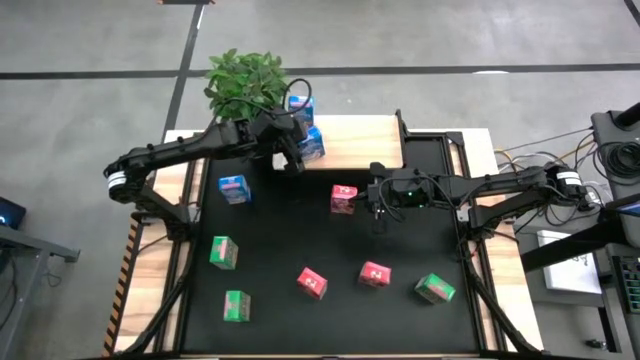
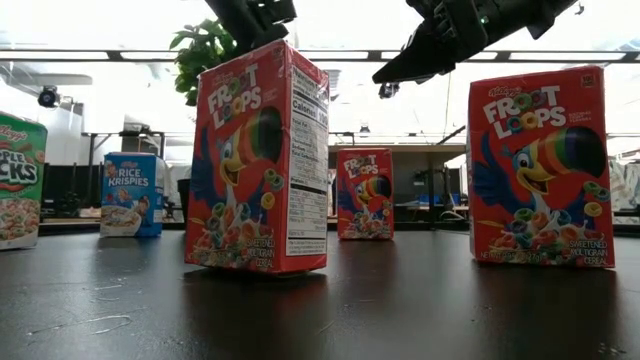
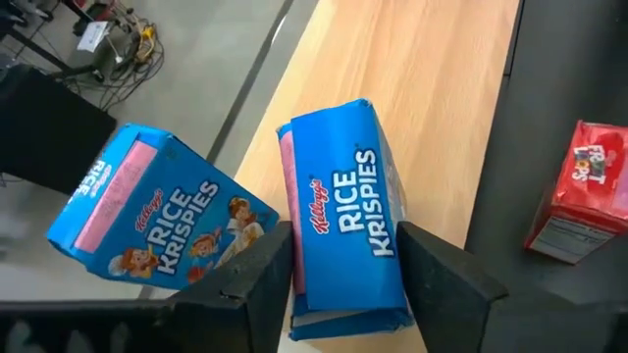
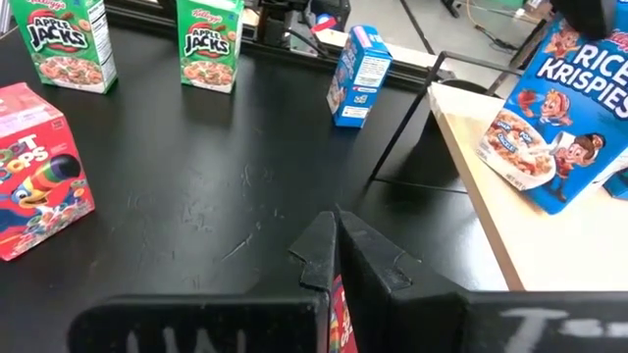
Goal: Stack cereal on shelf
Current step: Put the bottom blue cereal box aligned with the other blue cereal box on the shelf
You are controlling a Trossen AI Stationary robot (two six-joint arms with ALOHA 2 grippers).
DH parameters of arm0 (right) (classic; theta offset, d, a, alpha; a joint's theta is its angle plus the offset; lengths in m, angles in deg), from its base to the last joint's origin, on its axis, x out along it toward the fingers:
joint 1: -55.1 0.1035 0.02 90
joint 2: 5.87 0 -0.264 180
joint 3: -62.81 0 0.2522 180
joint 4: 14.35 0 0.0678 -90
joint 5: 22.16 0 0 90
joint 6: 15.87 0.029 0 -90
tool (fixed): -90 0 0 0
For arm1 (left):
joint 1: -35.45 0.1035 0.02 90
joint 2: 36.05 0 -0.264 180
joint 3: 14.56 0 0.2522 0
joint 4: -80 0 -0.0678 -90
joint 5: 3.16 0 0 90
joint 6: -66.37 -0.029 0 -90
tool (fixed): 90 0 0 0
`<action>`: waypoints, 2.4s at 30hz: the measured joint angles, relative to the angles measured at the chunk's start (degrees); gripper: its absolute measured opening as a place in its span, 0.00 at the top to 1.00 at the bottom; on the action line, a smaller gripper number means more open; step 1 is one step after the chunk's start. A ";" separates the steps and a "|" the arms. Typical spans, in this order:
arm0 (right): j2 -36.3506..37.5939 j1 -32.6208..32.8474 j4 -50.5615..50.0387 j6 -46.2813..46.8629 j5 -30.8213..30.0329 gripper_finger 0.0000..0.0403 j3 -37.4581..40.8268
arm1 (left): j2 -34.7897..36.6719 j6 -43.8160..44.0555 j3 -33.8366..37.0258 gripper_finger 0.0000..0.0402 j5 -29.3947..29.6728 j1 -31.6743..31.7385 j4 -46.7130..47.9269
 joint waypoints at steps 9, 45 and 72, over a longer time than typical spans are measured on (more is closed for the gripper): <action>0.00 0.00 -0.25 0.02 0.00 0.98 0.00 | 0.02 -1.05 0.00 0.51 0.19 0.25 0.22; 0.00 0.02 -0.96 -0.96 -0.05 0.98 0.04 | 4.73 9.19 14.46 0.64 17.81 -15.24 -16.53; 0.00 0.00 -2.51 -0.98 -0.09 0.98 0.04 | 2.62 7.05 21.24 0.76 28.80 -11.59 -24.16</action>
